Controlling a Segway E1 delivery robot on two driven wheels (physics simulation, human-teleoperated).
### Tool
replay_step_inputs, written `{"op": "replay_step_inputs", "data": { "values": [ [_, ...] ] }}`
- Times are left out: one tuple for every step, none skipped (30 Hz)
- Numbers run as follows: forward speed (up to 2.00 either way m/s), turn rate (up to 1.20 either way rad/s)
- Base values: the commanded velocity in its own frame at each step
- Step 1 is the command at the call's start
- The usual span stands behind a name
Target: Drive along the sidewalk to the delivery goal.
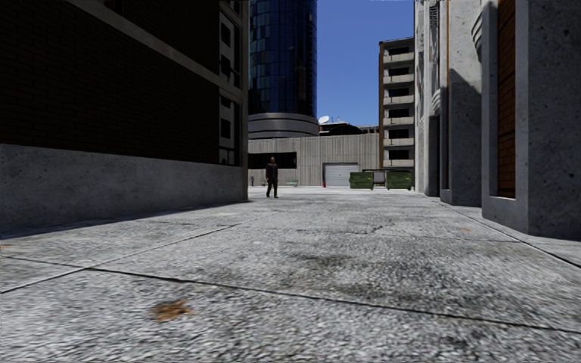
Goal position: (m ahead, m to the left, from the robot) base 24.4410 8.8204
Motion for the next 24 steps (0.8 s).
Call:
{"op": "replay_step_inputs", "data": {
  "values": [
    [2.00,-0.38],
    [2.00,-0.39],
    [2.00,-0.40],
    [2.00,-0.40],
    [2.00,-0.40],
    [2.00,-0.41],
    [2.00,-0.41],
    [2.00,-0.41],
    [2.00,-0.41],
    [2.00,-0.41],
    [2.00,-0.41],
    [2.00,-0.35],
    [2.00,-0.35],
    [2.00,-0.25],
    [2.00,-0.20],
    [2.00,-0.14],
    [2.00,0.00],
    [2.00,0.00],
    [2.00,0.00],
    [2.00,0.00],
    [2.00,0.00],
    [2.00,0.00],
    [2.00,0.00],
    [2.00,0.00]
  ]
}}
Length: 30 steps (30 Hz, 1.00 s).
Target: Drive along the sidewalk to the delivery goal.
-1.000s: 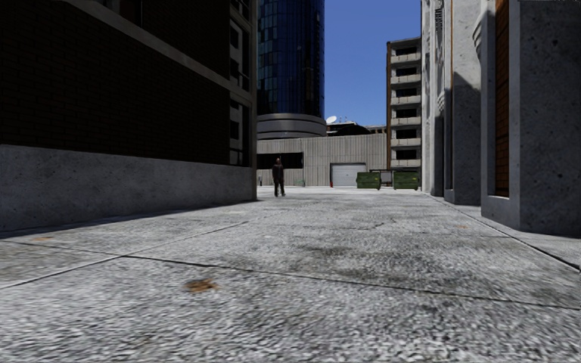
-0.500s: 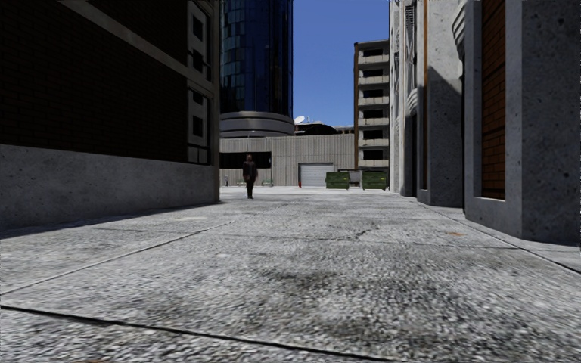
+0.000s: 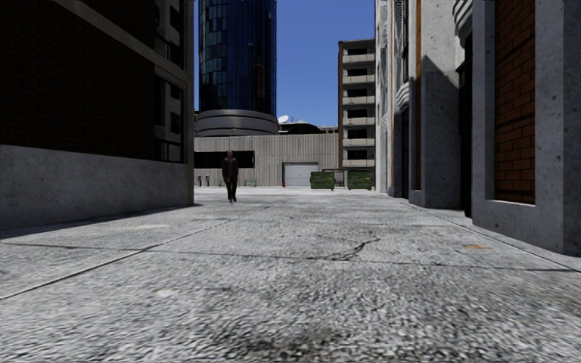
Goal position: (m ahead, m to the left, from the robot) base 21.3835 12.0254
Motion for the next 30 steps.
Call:
{"op": "replay_step_inputs", "data": {
  "values": [
    [2.00,0.00],
    [2.00,0.00],
    [2.00,0.00],
    [2.00,0.00],
    [2.00,0.00],
    [2.00,0.00],
    [2.00,0.00],
    [2.00,0.00],
    [2.00,-0.15],
    [2.00,-0.25],
    [2.00,-0.25],
    [2.00,-0.28],
    [2.00,-0.29],
    [2.00,-0.29],
    [2.00,-0.29],
    [2.00,-0.29],
    [2.00,-0.29],
    [2.00,-0.29],
    [2.00,-0.29],
    [2.00,-0.29],
    [2.00,-0.29],
    [2.00,-0.29],
    [2.00,-0.29],
    [2.00,-0.29],
    [2.00,-0.29],
    [2.00,-0.29],
    [2.00,-0.29],
    [2.00,-0.29],
    [2.00,-0.29],
    [2.00,-0.29]
  ]
}}
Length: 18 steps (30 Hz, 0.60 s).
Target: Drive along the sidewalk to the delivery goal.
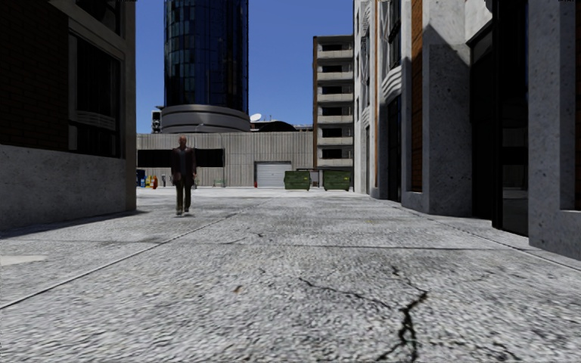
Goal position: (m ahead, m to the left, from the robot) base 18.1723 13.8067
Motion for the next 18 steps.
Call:
{"op": "replay_step_inputs", "data": {
  "values": [
    [2.00,-0.29],
    [2.00,-0.28],
    [2.00,0.00],
    [2.00,0.00],
    [2.00,0.00],
    [2.00,0.00],
    [2.00,0.00],
    [2.00,0.00],
    [2.00,0.00],
    [2.00,0.00],
    [2.00,0.00],
    [2.00,0.00],
    [2.00,0.00],
    [2.00,0.00],
    [2.00,0.00],
    [2.00,0.00],
    [2.00,0.00],
    [2.00,0.00]
  ]
}}
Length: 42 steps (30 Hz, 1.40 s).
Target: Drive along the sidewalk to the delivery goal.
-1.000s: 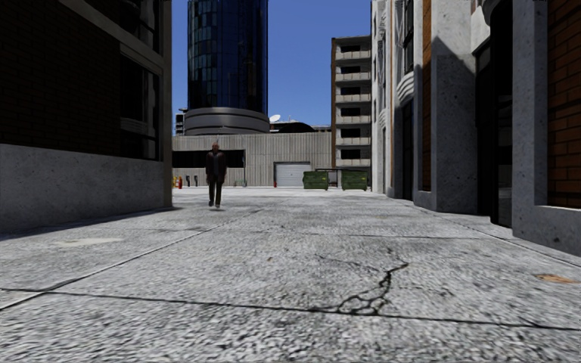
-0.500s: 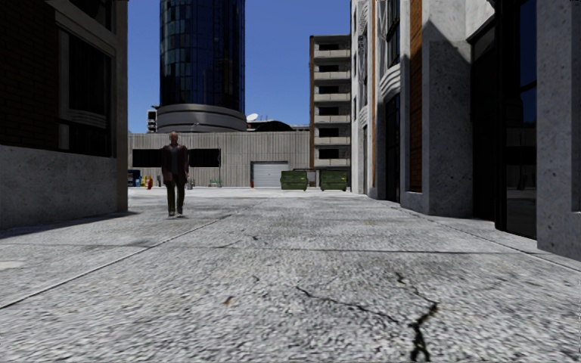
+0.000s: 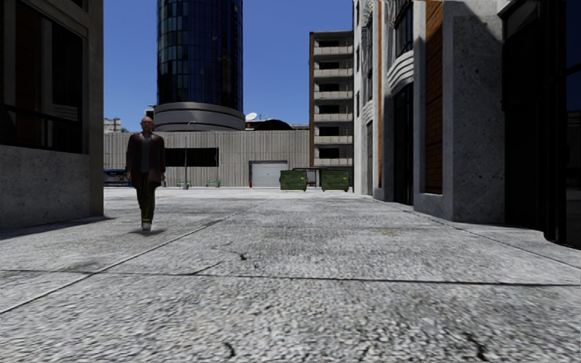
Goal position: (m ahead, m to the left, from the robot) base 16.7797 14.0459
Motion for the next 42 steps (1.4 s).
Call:
{"op": "replay_step_inputs", "data": {
  "values": [
    [2.00,0.00],
    [2.00,0.00],
    [2.00,0.00],
    [2.00,0.00],
    [2.00,0.00],
    [2.00,0.00],
    [2.00,0.00],
    [2.00,0.00],
    [2.00,0.00],
    [2.00,0.00],
    [2.00,0.00],
    [2.00,0.00],
    [2.00,0.00],
    [2.00,0.00],
    [2.00,0.00],
    [2.00,0.00],
    [2.00,0.00],
    [2.00,0.00],
    [2.00,0.00],
    [2.00,0.00],
    [2.00,0.00],
    [2.00,0.00],
    [2.00,0.00],
    [2.00,0.00],
    [2.00,0.00],
    [2.00,0.00],
    [2.00,0.00],
    [2.00,0.00],
    [2.00,0.00],
    [2.00,0.00],
    [2.00,0.00],
    [2.00,0.04],
    [2.00,0.11],
    [2.00,0.11],
    [2.00,0.14],
    [2.00,0.16],
    [2.00,0.20],
    [2.00,0.25],
    [2.00,0.25],
    [2.00,0.28],
    [2.00,0.30],
    [2.00,0.30]
  ]
}}
